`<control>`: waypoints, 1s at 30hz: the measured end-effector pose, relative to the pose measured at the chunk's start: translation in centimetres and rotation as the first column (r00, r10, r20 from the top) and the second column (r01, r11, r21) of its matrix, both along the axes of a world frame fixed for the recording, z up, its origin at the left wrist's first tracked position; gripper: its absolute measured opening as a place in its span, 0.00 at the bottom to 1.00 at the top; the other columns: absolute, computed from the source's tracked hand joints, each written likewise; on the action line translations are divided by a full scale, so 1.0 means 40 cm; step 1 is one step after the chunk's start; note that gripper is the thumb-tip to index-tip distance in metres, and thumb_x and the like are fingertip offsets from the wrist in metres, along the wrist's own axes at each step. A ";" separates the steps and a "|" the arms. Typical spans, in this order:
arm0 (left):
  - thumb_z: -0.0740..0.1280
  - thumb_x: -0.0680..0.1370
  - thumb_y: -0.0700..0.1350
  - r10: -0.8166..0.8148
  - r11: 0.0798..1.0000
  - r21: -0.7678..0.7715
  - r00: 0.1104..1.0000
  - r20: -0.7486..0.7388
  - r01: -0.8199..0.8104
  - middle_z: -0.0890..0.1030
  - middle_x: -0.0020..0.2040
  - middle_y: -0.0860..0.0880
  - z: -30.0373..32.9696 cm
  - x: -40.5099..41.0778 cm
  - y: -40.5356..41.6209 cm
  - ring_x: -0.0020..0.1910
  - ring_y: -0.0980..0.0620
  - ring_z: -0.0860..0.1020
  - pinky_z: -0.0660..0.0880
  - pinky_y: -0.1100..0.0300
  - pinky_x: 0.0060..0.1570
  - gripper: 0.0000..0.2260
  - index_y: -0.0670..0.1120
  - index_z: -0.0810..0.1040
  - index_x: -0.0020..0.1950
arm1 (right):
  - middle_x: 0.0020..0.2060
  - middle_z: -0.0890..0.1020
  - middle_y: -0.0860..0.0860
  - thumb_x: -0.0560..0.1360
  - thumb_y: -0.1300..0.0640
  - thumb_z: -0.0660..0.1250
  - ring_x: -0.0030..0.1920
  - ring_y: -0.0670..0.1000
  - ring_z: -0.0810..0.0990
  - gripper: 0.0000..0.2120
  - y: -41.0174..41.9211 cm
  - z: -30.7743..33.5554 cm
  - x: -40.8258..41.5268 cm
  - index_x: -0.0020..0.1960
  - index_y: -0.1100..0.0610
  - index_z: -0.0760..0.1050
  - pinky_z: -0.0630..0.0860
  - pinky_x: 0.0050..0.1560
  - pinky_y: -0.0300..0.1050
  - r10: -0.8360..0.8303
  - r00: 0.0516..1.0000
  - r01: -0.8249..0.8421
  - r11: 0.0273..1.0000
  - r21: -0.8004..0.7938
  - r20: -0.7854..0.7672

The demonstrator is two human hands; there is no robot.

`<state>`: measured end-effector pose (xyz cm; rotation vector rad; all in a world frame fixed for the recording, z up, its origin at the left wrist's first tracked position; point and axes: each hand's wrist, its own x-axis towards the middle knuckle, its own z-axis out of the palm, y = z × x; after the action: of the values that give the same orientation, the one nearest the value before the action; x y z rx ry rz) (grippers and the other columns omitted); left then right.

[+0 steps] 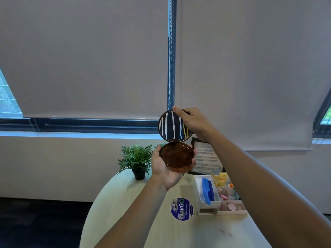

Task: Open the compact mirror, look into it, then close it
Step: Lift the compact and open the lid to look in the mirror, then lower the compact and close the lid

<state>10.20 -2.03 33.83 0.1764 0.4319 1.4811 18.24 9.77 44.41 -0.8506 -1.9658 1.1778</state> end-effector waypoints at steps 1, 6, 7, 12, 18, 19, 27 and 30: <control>0.52 0.77 0.67 0.002 1.000 0.005 1.000 0.004 -0.002 0.73 0.71 0.30 -0.005 -0.001 0.001 0.61 0.33 0.76 0.77 0.42 0.53 0.39 0.36 0.71 0.73 | 0.41 0.81 0.63 0.75 0.31 0.65 0.41 0.60 0.80 0.39 0.000 -0.006 0.000 0.53 0.71 0.78 0.75 0.45 0.55 0.003 1.000 -0.003 1.000 -0.001 0.003; 0.53 0.77 0.68 -0.018 0.999 0.028 1.000 0.021 0.017 0.71 0.73 0.32 -0.038 -0.014 0.005 0.65 0.33 0.74 0.79 0.41 0.52 0.40 0.36 0.70 0.74 | 0.40 0.80 0.60 0.76 0.33 0.65 0.39 0.59 0.79 0.34 -0.004 -0.023 0.004 0.52 0.67 0.80 0.76 0.43 0.56 0.010 1.000 -0.011 0.997 0.076 0.021; 0.52 0.77 0.68 -0.011 1.000 0.020 1.000 0.016 0.011 0.73 0.71 0.32 -0.047 -0.017 0.007 0.66 0.32 0.73 0.79 0.41 0.52 0.40 0.36 0.71 0.72 | 0.39 0.79 0.59 0.78 0.36 0.64 0.39 0.59 0.78 0.30 -0.003 -0.028 0.005 0.51 0.67 0.79 0.77 0.42 0.57 0.012 1.000 -0.015 0.994 0.110 0.028; 0.54 0.76 0.68 -0.007 0.999 -0.054 1.000 0.018 0.008 0.73 0.70 0.30 -0.136 -0.035 -0.003 0.66 0.30 0.75 0.79 0.38 0.56 0.40 0.36 0.71 0.73 | 0.36 0.75 0.56 0.83 0.48 0.62 0.37 0.55 0.73 0.19 0.005 -0.100 0.018 0.49 0.64 0.78 0.71 0.41 0.53 0.070 0.983 -0.106 0.972 0.209 0.171; 0.58 0.78 0.65 0.073 0.956 -0.281 0.996 -0.043 -0.083 0.80 0.64 0.32 -0.309 -0.041 -0.036 0.64 0.30 0.77 0.75 0.33 0.61 0.32 0.40 0.76 0.69 | 0.42 0.81 0.52 0.84 0.52 0.60 0.43 0.53 0.78 0.12 -0.006 -0.241 0.018 0.54 0.56 0.81 0.74 0.47 0.51 0.120 0.905 -0.215 0.957 0.195 0.409; 0.59 0.78 0.64 0.098 0.939 -0.326 0.994 -0.043 -0.106 0.81 0.63 0.33 -0.339 -0.042 -0.043 0.65 0.31 0.77 0.74 0.32 0.62 0.31 0.40 0.77 0.68 | 0.42 0.81 0.51 0.84 0.53 0.61 0.43 0.52 0.78 0.12 -0.008 -0.269 0.016 0.55 0.56 0.81 0.73 0.45 0.50 0.130 0.895 -0.226 0.957 0.182 0.427; 0.61 0.79 0.63 0.161 0.794 -0.584 0.985 -0.063 -0.168 0.81 0.64 0.34 -0.587 -0.050 -0.085 0.64 0.33 0.78 0.73 0.33 0.65 0.28 0.43 0.77 0.67 | 0.37 0.79 0.44 0.83 0.54 0.63 0.40 0.47 0.75 0.10 -0.012 -0.504 -0.012 0.52 0.54 0.82 0.71 0.43 0.48 0.223 0.821 -0.299 0.952 0.064 0.526; 0.62 0.79 0.61 0.114 0.671 -0.701 0.968 -0.223 -0.241 0.81 0.60 0.38 -0.658 -0.053 -0.104 0.60 0.38 0.80 0.81 0.40 0.54 0.21 0.47 0.77 0.62 | 0.45 0.83 0.50 0.83 0.54 0.63 0.47 0.52 0.78 0.11 -0.023 -0.581 -0.012 0.55 0.56 0.83 0.72 0.49 0.49 0.243 0.812 -0.295 0.955 0.014 0.530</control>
<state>8.10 -6.21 7.52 -0.4022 1.1725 1.3789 17.77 8.86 21.15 -0.9341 -2.6445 1.0635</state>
